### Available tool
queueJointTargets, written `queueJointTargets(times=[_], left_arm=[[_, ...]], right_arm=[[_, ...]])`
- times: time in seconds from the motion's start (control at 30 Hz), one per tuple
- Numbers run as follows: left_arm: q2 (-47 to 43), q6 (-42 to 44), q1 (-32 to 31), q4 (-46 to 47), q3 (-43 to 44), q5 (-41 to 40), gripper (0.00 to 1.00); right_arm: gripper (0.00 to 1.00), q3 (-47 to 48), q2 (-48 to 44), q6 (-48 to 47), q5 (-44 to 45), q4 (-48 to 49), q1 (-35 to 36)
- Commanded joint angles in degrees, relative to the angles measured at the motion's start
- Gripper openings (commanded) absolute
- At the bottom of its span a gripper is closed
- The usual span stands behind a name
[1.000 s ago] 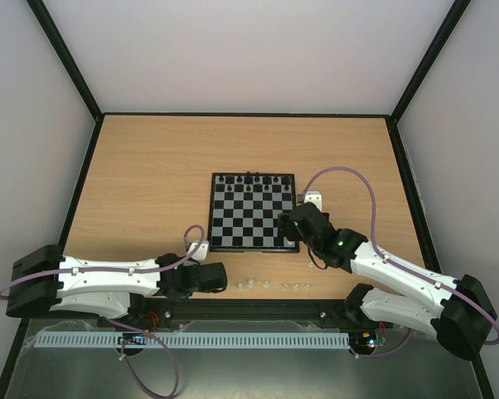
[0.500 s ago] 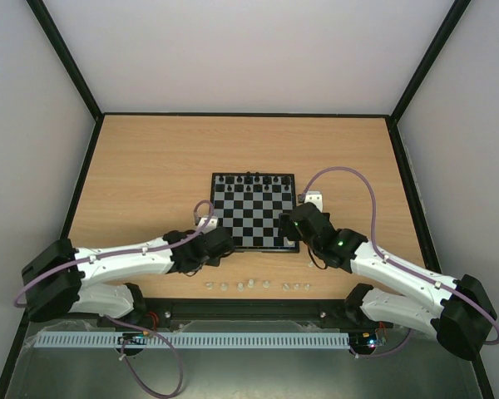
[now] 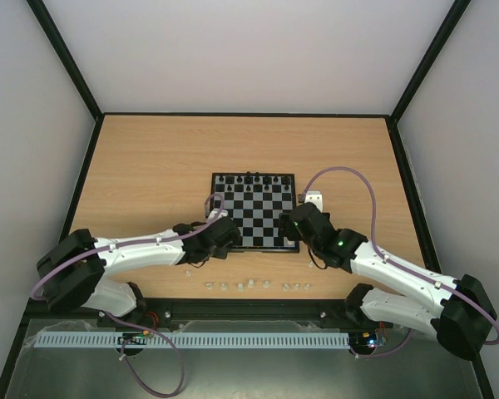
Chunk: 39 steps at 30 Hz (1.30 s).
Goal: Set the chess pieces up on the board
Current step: Place the chess piece on the chessboard.
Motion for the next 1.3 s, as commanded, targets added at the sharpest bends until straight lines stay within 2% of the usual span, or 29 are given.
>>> queueJointTargets(times=[0.0,1.03,1.27], left_arm=[[0.3,1.6,1.1,1.0,0.8,0.7,0.09],[2.1,2.3,2.7,2.7,-1.0,1.3,0.11],[2.0,2.2,2.7,2.9,-1.2,1.5,0.15]], right_arm=[[0.99,-0.6,-0.2,-0.1,1.5,-0.2,0.2],[0.98,-0.5,0.5,-0.2,1.1,0.0,0.2],[0.99,-0.3,1.3,-0.3,1.0,0.1,0.2]])
